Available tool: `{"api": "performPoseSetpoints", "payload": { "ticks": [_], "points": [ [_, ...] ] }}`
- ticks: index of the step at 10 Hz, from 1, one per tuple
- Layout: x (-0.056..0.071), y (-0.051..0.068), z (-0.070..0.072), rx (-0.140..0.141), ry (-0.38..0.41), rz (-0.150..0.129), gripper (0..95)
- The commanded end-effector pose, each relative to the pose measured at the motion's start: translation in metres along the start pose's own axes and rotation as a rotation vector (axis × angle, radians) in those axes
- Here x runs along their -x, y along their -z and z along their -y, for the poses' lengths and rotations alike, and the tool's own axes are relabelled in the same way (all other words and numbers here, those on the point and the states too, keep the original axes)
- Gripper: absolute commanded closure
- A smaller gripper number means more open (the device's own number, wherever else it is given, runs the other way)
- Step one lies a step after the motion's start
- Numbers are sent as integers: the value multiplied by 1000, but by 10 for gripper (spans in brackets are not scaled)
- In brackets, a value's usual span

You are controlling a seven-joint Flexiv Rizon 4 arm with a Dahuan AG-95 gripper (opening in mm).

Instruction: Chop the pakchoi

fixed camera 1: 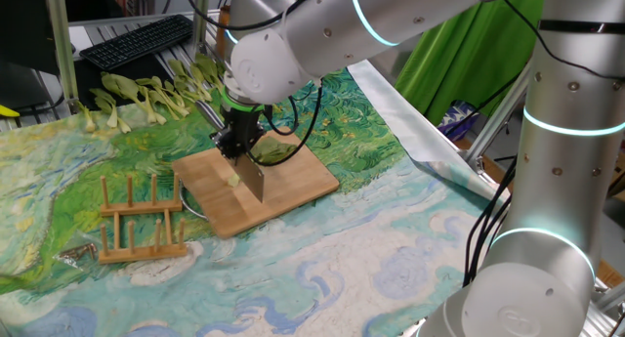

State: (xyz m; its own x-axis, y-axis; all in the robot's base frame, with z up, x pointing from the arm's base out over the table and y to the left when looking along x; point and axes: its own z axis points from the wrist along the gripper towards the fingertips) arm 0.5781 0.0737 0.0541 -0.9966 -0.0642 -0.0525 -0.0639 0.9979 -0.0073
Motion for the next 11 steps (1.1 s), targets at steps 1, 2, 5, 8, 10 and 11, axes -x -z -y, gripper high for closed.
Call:
{"api": "performPoseSetpoints", "payload": {
  "ticks": [1, 2, 5, 8, 10, 11],
  "points": [
    [0, -2, 0, 0, -1, 2, 950],
    [-1, -4, 0, 0, -1, 3, 950],
    [-5, -12, -1, 1, -2, 25, 950],
    [-5, -23, -3, 1, -4, 41, 950],
    [-5, -25, -3, 3, -11, 49, 950],
    [-7, -23, -3, -1, -18, 64, 950]
  ]
}}
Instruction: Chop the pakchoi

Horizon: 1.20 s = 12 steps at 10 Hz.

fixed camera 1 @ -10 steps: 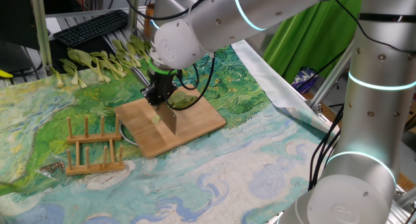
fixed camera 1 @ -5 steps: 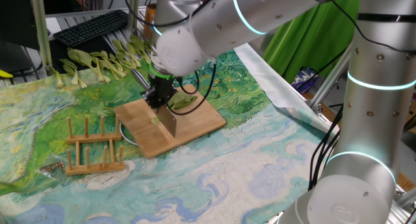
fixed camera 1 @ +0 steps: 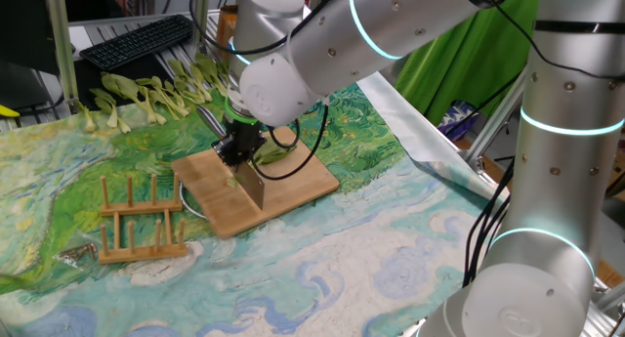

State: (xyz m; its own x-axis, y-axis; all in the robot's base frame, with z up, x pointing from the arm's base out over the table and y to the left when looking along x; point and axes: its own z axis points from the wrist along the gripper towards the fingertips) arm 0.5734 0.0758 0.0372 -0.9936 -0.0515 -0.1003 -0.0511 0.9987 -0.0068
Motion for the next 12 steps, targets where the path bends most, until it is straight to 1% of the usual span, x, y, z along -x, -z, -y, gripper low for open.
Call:
{"api": "performPoseSetpoints", "payload": {
  "ticks": [1, 3, 4, 5, 6, 7, 8, 9, 10, 12],
  "points": [
    [-1, -2, -2, 0, -11, 10, 950],
    [-1, -1, -1, 2, -11, 5, 950],
    [-1, -5, -2, 7, -10, 7, 950],
    [-1, -14, -4, 5, -11, 20, 950],
    [-2, -18, -4, -4, -14, 26, 950],
    [-2, -14, -4, 5, -18, 21, 950],
    [-2, -12, -3, -1, -16, 22, 950],
    [-2, -8, -3, 9, -19, 14, 950],
    [-2, -8, -3, 18, -22, 13, 950],
    [-2, -8, -3, 11, -23, 7, 950]
  ]
}}
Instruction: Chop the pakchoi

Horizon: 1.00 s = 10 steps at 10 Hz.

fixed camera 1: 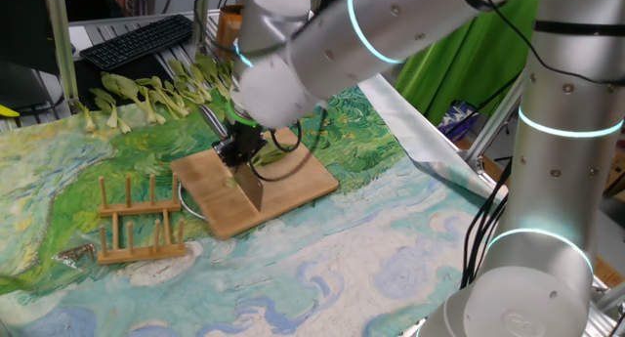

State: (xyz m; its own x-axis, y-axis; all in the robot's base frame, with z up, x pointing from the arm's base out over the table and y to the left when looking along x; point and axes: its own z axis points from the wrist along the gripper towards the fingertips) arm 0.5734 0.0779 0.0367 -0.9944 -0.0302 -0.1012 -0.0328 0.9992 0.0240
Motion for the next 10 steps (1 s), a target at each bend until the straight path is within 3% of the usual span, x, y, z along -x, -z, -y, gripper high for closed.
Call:
{"api": "performPoseSetpoints", "payload": {
  "ticks": [1, 4, 8, 10],
  "points": [
    [-2, -5, 0, -21, 2, -3, 950],
    [-1, -1, 0, -5, -3, -7, 950],
    [0, 9, 1, -8, -7, -26, 950],
    [0, 8, 1, -7, -7, -28, 950]
  ]
}}
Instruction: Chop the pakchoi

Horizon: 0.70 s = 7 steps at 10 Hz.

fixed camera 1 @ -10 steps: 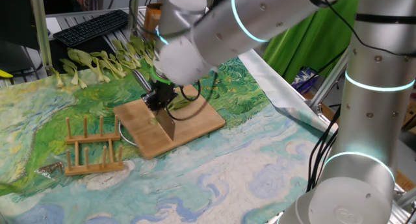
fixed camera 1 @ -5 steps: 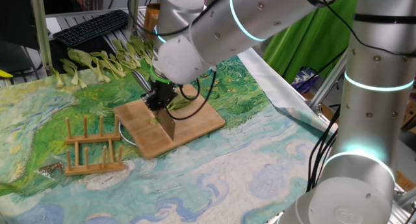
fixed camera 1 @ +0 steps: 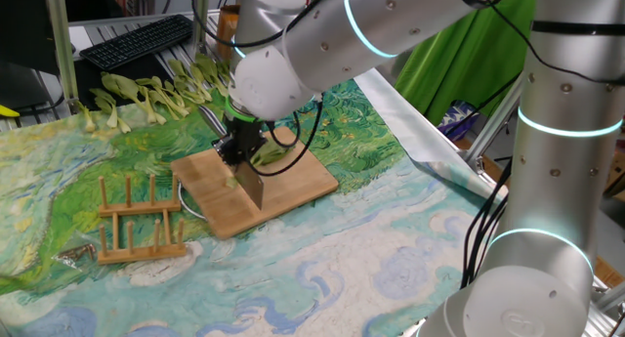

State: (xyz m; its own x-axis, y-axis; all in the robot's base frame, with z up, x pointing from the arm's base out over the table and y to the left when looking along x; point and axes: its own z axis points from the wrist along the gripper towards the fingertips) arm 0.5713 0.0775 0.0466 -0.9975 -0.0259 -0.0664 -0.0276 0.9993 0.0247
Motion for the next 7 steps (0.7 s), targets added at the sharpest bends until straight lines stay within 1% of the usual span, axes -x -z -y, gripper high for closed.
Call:
{"api": "performPoseSetpoints", "payload": {
  "ticks": [1, 3, 4, 6, 7],
  "points": [
    [3, -10, -1, -5, 1, 12, 950],
    [3, -17, -2, -10, 3, 18, 950],
    [3, -16, -2, -12, 0, 19, 950],
    [3, -11, -1, -9, -5, 12, 950],
    [2, -9, -1, 2, -12, 11, 950]
  ]
}}
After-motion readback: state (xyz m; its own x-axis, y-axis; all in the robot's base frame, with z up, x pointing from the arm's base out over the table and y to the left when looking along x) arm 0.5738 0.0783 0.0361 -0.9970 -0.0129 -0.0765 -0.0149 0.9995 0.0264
